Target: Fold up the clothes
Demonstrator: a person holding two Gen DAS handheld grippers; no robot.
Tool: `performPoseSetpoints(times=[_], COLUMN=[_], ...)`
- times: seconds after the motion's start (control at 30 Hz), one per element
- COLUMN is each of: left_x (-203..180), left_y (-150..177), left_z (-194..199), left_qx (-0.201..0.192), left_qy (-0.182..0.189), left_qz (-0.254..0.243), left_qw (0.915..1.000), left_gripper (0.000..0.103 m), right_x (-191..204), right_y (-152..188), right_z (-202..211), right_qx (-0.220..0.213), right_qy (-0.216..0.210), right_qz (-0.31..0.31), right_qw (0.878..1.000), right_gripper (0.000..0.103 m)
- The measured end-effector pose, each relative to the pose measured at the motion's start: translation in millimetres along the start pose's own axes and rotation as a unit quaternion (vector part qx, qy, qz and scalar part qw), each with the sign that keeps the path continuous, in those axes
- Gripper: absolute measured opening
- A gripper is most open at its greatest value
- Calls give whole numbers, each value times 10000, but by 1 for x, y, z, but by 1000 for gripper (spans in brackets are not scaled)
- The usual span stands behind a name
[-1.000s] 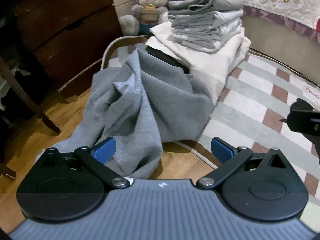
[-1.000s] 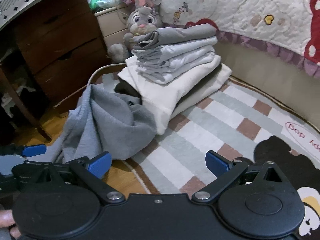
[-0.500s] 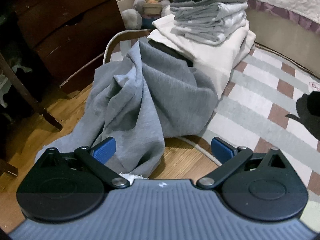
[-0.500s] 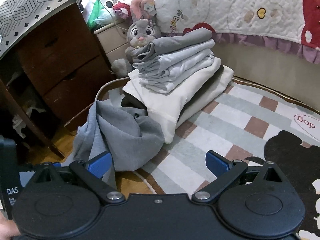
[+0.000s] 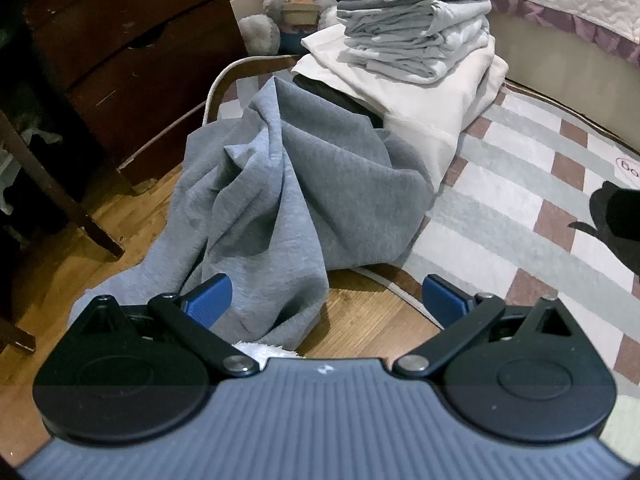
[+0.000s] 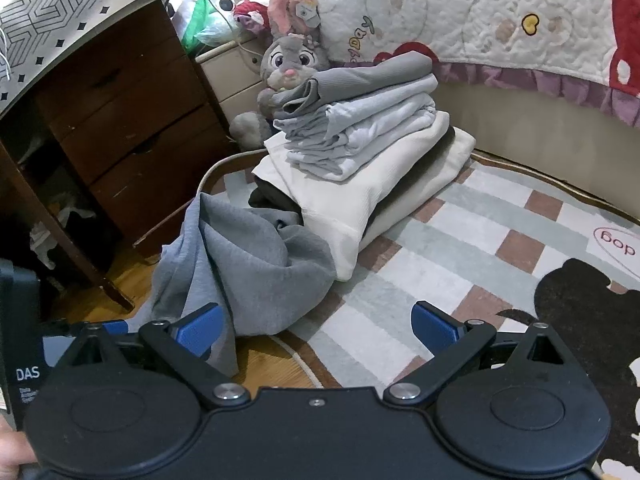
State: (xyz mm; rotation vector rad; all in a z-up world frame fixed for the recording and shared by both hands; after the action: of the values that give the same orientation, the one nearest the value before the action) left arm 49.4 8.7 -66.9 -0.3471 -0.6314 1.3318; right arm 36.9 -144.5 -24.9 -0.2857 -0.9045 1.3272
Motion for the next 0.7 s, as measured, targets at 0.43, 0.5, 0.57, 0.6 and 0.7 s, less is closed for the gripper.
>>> performPoseSetpoints(times=[0.43,0.5,0.57,0.6,0.7], left_x=[-5,-6,-7,-7,-7], left_y=[0,1,1,1,2], left_z=[-7,-8,-9,-9,-11], left_qx=[85,100,113,119,135], left_qy=[-6,11,27,33,50], left_qz=[-68,-72,-75,-78,-86], left_qw=[9999,9999,9999,9999,9999], left_gripper=[103,103,103,103,103], right_x=[-6,-7,-7,-8,-9], right_y=[5,6,6,6,5], right_z=[-6,-7,-7,-7,-8], right_qx=[161,165,166,165,172], right_qy=[2,17,31,38,61], right_qz=[-79,-76,-84,-96,-129], right_qw=[9998,9998,9998,9998,9998], right_gripper=[102,102,102,102,102])
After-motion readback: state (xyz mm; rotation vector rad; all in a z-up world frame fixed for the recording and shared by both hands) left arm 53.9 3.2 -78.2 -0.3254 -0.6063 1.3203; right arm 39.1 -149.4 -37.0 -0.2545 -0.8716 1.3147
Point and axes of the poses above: each gripper's, at about its wrist camera, not at the fingertips, and z roughly against the way its jaws point, x to its left, y to its underside, the point moved 7 cm from there along -z, roughly the way its jaws point, and after that the axes turned 7 degrees about -z, right-handed, at the moved point
